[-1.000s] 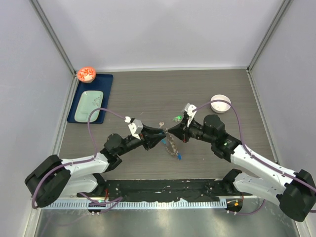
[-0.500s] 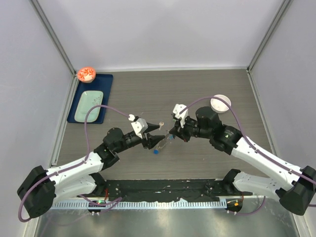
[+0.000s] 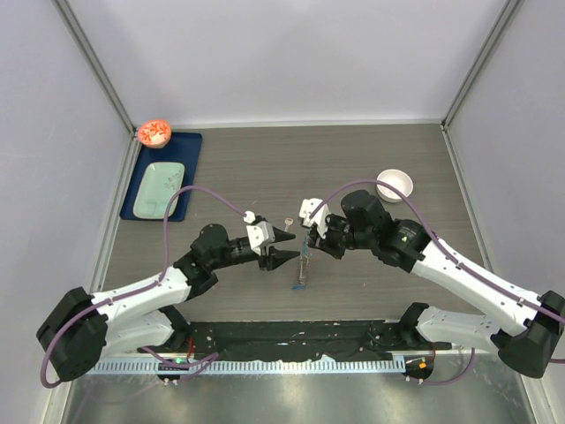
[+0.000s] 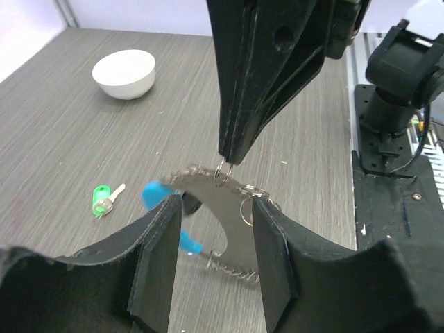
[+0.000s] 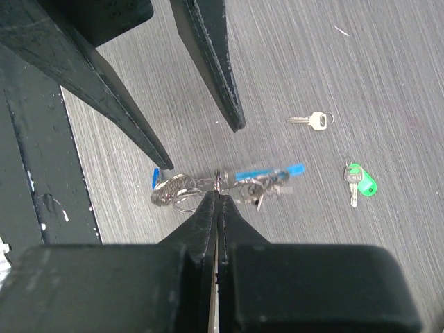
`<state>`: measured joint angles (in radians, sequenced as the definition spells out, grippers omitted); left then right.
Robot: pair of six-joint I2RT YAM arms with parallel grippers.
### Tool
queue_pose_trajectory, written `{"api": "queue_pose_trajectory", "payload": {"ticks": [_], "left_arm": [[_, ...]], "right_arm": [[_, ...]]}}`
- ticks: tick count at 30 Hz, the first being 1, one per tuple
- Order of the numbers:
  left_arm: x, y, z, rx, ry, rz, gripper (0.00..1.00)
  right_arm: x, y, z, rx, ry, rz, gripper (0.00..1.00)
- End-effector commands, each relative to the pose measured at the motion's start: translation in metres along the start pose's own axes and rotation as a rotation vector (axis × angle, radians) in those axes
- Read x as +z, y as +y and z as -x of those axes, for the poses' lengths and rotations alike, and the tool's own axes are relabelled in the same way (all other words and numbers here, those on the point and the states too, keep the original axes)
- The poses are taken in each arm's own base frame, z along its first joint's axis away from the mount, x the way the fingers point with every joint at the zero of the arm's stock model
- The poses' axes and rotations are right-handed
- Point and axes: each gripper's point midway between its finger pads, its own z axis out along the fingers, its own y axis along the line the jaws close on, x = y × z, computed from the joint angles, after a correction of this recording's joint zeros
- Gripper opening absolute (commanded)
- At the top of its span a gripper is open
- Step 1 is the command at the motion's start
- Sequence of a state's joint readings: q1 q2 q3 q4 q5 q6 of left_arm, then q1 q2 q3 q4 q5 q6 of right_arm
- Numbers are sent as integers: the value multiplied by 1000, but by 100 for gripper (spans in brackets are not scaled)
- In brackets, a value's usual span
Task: Put the keys on the keyring
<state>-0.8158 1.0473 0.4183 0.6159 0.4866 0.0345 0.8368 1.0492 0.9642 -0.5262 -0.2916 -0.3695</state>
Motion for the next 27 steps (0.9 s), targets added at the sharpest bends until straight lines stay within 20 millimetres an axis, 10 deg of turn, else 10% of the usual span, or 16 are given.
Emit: {"api": "queue_pose_trajectory", "payload": {"ticks": [1,27], "left_arm": [[10,-7,33,53,-85,-90,48],[28,-9,21,1,-56,-145,23]], "right_arm": [[-7,-3,28,-70,-67,3,1],[-2,7,25,-84,-65,54,1]]}}
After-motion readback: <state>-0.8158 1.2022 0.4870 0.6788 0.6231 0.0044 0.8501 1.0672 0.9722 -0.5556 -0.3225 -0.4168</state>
